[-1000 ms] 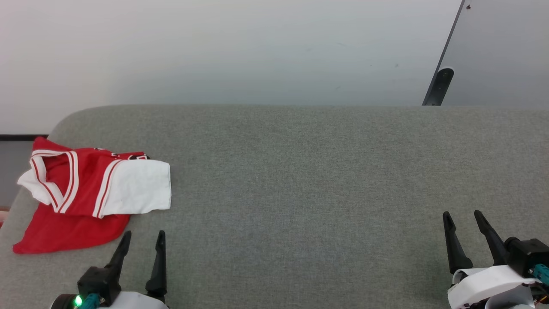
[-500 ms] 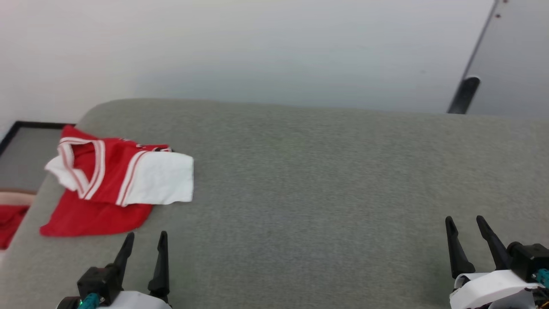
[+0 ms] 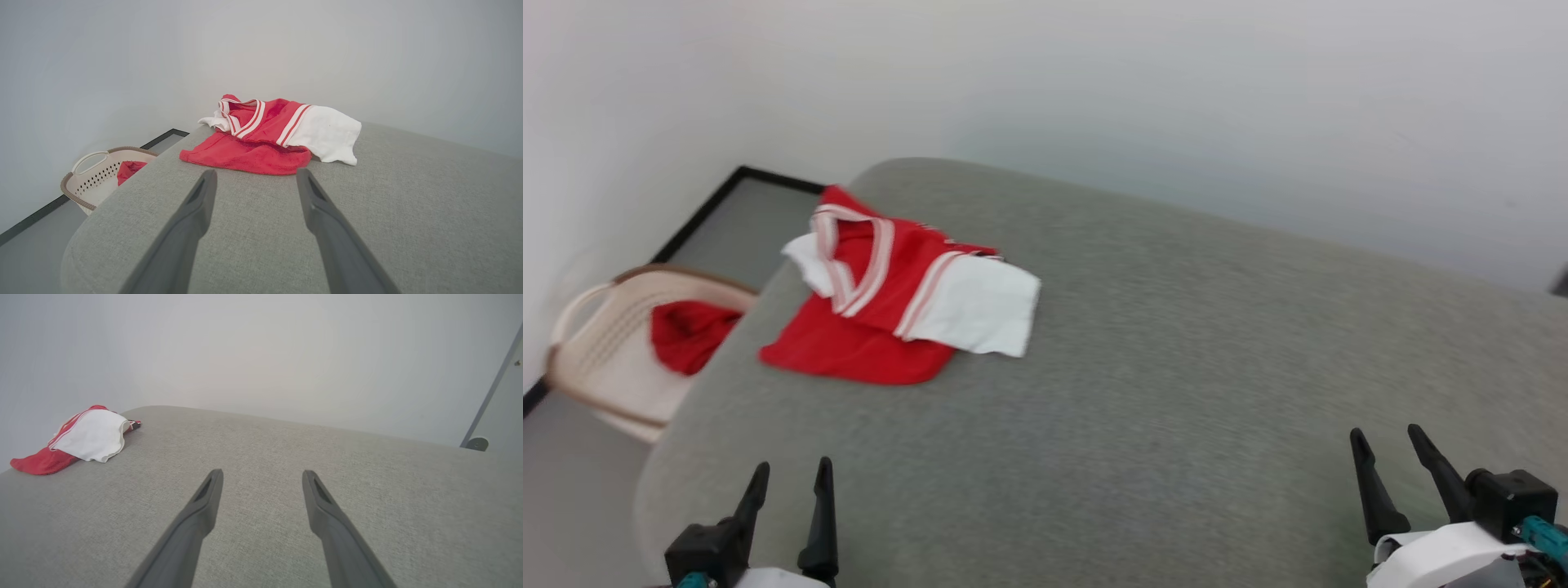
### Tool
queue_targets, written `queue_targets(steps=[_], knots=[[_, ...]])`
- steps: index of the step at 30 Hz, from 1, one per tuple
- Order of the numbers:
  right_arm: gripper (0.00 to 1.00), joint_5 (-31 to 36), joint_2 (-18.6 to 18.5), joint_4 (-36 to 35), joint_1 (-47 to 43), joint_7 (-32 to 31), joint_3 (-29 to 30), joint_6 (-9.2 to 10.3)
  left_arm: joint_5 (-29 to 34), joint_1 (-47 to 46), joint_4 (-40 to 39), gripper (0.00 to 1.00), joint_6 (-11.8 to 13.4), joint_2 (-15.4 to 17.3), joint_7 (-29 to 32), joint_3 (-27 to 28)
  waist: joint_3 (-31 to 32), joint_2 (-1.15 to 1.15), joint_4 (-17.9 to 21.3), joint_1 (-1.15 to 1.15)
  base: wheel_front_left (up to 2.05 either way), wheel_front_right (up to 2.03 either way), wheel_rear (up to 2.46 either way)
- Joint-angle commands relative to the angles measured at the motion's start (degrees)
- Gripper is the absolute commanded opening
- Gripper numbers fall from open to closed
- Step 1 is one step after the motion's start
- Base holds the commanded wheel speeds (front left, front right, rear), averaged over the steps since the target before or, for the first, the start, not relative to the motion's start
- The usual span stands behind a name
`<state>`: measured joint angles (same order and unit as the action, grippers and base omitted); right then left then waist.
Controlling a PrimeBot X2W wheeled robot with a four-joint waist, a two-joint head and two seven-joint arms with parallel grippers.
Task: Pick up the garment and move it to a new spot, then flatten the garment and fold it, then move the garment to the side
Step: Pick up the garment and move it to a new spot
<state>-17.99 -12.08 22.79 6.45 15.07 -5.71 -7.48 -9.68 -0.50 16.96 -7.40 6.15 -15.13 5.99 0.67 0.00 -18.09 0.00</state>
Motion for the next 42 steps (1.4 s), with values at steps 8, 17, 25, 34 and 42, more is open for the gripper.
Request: queue_targets(steps=[8,17,25,34,42], knots=[[1.0,-1.24,0.03,1.33,4.62,-0.76,-5.63,-0.02,-0.98,2.99,-3.93,1.0,1.48,-1.62,-0.03,3.05,-1.33,0.0,-11.53,0.0,0.0,0.0,0.0],[1.0,-3.59,-1.12,5.61,12.17,-0.63,-13.34,-0.02,-2.76,7.23,-9.32,1.0,3.27,-3.05,-0.03,5.66,-3.15,0.0,-12.55,0.0,0.0,0.0,0.0],[1.0,-5.34,-2.16,7.8,13.03,0.05,-14.92,-0.02,-2.55,5.4,-9.53,1.0,2.07,-3.2,-0.03,4.28,-3.22,0.0,-12.04,0.0,0.0,0.0,0.0],[1.0,-2.9,-2.11,3.94,8.89,0.18,-10.41,-0.02,-3.84,-10.06,-3.11,1.0,-0.01,3.77,-0.02,-2.57,-4.94,0.0,-8.29,0.0,0.0,0.0,0.0],[1.0,0.12,-2.26,-0.01,13.75,-0.51,-12.54,-0.02,-8.13,-29.05,4.41,1.0,-0.05,13.87,-0.01,-7.87,-12.91,0.0,0.9,0.0,0.0,0.0,0.0]])
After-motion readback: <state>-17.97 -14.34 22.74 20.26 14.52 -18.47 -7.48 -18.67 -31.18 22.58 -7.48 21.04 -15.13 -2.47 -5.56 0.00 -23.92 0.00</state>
